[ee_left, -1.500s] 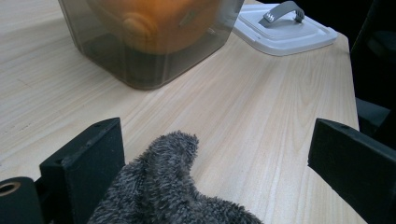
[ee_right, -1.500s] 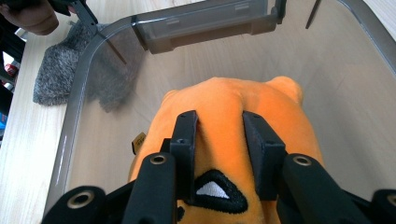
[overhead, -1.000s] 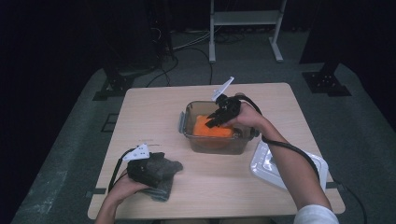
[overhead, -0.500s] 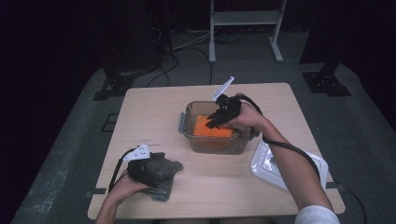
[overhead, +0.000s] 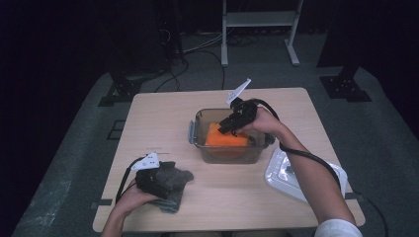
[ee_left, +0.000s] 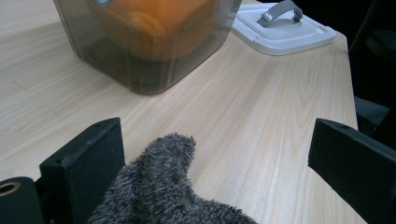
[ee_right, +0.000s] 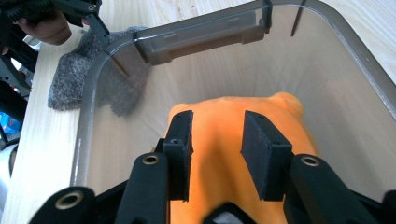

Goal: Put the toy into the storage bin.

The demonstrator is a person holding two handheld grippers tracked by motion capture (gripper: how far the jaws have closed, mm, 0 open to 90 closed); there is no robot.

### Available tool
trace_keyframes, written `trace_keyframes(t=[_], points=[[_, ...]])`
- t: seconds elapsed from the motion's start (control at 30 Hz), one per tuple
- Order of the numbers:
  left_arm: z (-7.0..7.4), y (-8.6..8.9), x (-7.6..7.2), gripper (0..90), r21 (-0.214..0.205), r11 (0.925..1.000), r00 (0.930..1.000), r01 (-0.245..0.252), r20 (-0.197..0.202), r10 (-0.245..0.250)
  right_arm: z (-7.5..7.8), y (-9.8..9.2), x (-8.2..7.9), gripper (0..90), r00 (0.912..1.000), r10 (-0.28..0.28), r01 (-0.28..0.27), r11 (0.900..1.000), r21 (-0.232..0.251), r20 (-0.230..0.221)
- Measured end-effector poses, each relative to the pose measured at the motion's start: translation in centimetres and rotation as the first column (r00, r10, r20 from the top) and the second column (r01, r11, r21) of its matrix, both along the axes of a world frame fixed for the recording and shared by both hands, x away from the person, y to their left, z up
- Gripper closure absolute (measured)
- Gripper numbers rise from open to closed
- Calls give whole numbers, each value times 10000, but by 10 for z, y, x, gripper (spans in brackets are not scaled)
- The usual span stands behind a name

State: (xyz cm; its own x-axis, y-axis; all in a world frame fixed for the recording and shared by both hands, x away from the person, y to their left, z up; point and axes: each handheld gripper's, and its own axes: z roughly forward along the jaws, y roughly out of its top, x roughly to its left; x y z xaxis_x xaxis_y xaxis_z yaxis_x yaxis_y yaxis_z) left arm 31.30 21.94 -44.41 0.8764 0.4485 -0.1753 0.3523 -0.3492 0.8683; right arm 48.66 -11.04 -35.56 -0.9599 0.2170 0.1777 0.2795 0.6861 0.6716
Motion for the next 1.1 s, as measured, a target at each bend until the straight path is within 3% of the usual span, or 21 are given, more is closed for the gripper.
trace_keyframes(t=[0.4, 0.67, 1.1], points=[[0, -1, 0, 29, 20, 10000, 10000, 9, -4, -9, 14, -10, -9, 605, 9999, -36, 30, 9993, 385, 149], [0, -1, 0, 29, 88, 10000, 10000, 20, 19, -20, 26, -29, -18, 579, 9992, -264, 241, 9969, 743, 311], [0, -1, 1, 29, 41, 10000, 10000, -12, -8, 12, 33, -58, -34, 536, 9969, -672, 626, 9925, 1054, 399]])
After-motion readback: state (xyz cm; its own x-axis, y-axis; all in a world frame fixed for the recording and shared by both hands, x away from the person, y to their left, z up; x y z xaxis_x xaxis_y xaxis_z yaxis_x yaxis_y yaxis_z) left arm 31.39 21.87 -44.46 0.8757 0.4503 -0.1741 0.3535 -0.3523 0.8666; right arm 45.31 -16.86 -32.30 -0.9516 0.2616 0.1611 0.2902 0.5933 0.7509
